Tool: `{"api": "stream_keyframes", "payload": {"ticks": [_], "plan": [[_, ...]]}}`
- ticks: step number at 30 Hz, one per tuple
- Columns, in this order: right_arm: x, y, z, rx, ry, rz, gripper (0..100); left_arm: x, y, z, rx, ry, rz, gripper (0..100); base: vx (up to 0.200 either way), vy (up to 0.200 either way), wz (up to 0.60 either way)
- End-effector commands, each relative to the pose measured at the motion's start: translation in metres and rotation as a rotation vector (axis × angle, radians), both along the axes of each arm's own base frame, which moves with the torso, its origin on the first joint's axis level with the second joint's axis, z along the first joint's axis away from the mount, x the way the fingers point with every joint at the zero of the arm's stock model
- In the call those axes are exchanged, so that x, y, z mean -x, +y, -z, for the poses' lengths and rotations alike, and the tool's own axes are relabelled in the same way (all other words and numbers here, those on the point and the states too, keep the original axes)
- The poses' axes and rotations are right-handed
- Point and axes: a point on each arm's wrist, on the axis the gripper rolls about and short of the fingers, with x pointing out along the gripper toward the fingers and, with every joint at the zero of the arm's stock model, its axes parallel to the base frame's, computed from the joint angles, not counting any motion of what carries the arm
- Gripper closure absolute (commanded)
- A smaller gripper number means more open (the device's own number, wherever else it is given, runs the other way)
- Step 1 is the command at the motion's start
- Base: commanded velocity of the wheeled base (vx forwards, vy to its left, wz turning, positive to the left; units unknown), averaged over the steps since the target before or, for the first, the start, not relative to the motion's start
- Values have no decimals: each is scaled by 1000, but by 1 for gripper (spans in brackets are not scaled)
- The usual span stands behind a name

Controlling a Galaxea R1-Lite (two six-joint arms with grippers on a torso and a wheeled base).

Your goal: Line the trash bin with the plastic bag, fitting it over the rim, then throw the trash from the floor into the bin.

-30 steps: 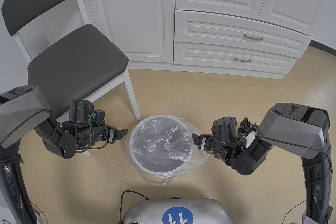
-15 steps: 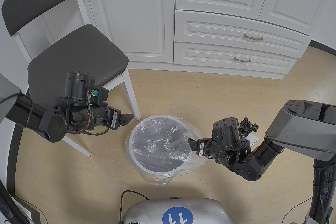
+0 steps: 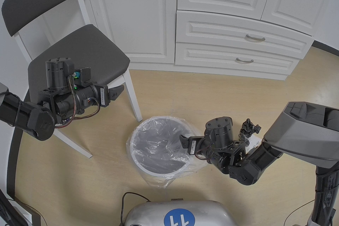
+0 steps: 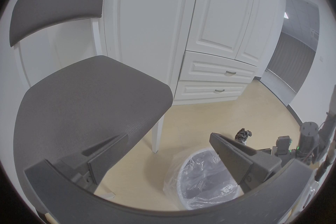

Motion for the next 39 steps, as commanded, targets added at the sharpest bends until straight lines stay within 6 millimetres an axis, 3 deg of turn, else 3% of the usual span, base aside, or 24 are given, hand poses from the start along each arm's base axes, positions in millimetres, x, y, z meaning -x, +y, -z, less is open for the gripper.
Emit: {"api": "stream_keyframes", "payload": {"ticks": [1, 8, 15, 24, 33, 39], "plan": [[5, 19, -3, -46, -14, -8, 0, 1, -4, 6, -11, 18, 14, 0, 0, 0, 0], [-1, 33, 22, 31, 92, 4, 0, -5, -3, 19, -69, 36, 19, 0, 0, 0, 0], [-21, 63, 12, -46, 252, 187, 0, -5, -5, 22, -73, 45, 24, 0, 0, 0, 0], [-40, 77, 28, -62, 365, 330, 0, -6, -5, 24, -89, 45, 27, 0, 0, 0, 0], [-33, 79, 37, -16, 397, 318, 0, -5, -6, 27, -104, 50, 32, 0, 0, 0, 0], [-4, 89, 40, 106, 486, 282, 0, -4, -5, 27, -104, 51, 32, 0, 0, 0, 0]]}}
